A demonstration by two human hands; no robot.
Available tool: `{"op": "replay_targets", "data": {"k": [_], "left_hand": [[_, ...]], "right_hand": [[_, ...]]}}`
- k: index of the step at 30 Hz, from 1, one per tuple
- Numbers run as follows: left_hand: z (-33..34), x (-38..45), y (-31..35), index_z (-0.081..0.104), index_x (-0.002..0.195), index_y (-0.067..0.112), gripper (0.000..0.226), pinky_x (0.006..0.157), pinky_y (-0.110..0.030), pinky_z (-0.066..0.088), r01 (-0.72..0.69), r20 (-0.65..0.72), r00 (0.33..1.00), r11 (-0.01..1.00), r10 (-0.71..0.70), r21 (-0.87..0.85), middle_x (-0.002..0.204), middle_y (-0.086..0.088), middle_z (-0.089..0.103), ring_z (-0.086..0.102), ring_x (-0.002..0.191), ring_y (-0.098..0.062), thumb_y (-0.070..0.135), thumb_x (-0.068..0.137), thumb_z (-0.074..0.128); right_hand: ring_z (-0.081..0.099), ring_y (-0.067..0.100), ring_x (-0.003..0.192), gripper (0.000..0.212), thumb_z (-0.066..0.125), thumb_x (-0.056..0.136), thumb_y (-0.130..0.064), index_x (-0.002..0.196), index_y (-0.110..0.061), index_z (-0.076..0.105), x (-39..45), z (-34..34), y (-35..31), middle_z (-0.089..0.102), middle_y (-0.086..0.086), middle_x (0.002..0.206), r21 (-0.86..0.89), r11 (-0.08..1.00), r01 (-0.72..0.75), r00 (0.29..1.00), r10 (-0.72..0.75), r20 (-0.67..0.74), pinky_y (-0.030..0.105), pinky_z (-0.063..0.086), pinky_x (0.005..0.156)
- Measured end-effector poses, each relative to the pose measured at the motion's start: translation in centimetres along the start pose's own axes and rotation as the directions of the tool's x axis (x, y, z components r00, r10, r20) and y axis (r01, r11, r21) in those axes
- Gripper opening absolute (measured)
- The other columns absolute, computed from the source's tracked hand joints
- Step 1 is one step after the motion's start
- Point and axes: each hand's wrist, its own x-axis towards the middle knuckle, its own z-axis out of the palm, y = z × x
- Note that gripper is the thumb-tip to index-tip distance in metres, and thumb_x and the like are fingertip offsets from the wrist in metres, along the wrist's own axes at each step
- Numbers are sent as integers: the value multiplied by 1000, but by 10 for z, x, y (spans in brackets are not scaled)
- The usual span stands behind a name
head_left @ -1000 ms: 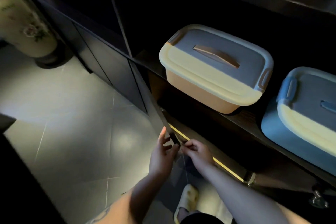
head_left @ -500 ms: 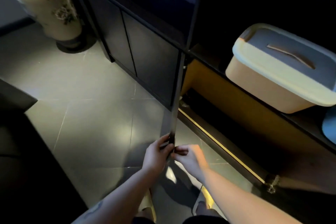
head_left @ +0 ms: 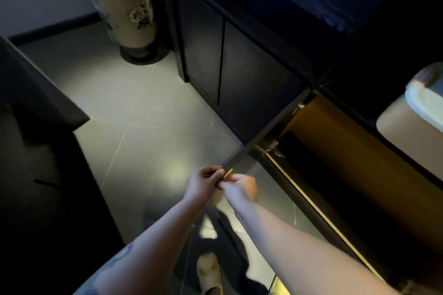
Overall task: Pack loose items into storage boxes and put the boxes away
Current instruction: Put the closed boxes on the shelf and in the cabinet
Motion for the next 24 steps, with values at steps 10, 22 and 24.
{"op": "replay_targets", "data": {"k": [10,22,24], "left_hand": [[-20,14,19,69,112,15,23,72,-15,41,4,-152,988,996,9,84,102,-1,71,63,90,-10,19,91,59],[108,-31,97,70,100,19,15,83,-22,49,-330,320,897,943,304,30,92,5,70,63,83,-5,18,93,56],[143,-39,115,70,99,20,15,87,-27,49,-377,410,853,925,325,52,93,4,71,64,86,-8,19,93,57]], "right_hand": [[63,8,91,22,76,80,-27,101,-27,70,7,8,-28,67,-13,93,-83,982,172,985,-173,-3,24,49,78],[62,5,91,29,70,86,-21,114,-23,66,-7,-179,7,65,-12,99,-41,969,244,897,-242,-369,24,51,85],[61,3,92,30,68,87,-25,116,-28,64,-18,-221,19,64,-15,102,-100,970,221,859,-242,-451,23,51,83]]}}
